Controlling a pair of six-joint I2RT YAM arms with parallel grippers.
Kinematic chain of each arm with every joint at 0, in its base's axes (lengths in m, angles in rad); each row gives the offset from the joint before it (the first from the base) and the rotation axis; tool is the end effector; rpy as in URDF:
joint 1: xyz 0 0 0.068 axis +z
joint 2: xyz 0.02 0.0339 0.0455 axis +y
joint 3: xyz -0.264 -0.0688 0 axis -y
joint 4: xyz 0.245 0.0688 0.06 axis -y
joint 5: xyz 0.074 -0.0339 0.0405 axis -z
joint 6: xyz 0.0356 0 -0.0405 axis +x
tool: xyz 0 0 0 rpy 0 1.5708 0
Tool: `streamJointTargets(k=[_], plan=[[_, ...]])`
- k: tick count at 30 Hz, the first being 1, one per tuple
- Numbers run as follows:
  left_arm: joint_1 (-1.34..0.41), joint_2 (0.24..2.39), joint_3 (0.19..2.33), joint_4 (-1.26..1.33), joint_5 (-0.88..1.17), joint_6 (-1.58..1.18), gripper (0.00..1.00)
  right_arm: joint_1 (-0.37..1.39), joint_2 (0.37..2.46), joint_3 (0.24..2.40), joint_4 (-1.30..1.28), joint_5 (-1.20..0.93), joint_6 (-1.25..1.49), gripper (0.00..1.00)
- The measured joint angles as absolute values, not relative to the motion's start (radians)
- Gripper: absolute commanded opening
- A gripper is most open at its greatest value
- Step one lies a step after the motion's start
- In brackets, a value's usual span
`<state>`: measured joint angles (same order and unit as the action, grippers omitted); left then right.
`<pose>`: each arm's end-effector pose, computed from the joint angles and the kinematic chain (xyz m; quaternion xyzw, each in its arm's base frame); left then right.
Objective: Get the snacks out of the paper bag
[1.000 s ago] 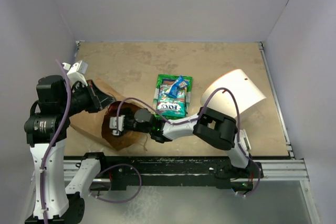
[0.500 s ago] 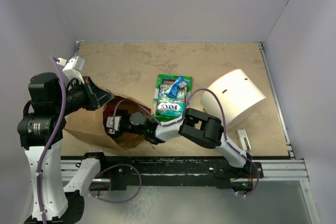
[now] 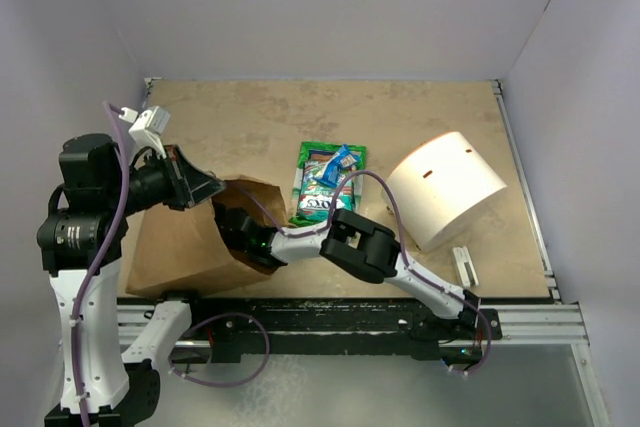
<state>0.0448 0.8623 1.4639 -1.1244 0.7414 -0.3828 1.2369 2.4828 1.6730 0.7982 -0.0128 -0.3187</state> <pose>0.1041 -0.0194 0.4520 0.0059 0.8271 -0.3876 0.4070 0.1801 0.5205 0.1378 -0.5023 0.5035 0.3156 0.6282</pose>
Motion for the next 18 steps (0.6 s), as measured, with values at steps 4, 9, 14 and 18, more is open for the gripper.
streamJointTargets(k=[4,9,14,18], plan=[[0.045,0.875,1.441,-1.101,0.78,-0.394,0.0,1.237,2.518,1.731,0.718,-0.007,-0.281,0.85],[0.045,0.918,1.427,-1.063,0.81,-0.417,0.0,1.237,2.55,1.835,0.596,0.041,-0.245,0.59],[0.045,0.947,1.42,-1.038,0.811,-0.436,0.0,1.231,2.566,1.903,0.485,0.109,-0.215,0.29],[0.045,0.935,1.409,-1.046,0.794,-0.438,0.0,1.209,2.565,1.911,0.453,0.154,-0.195,0.06]])
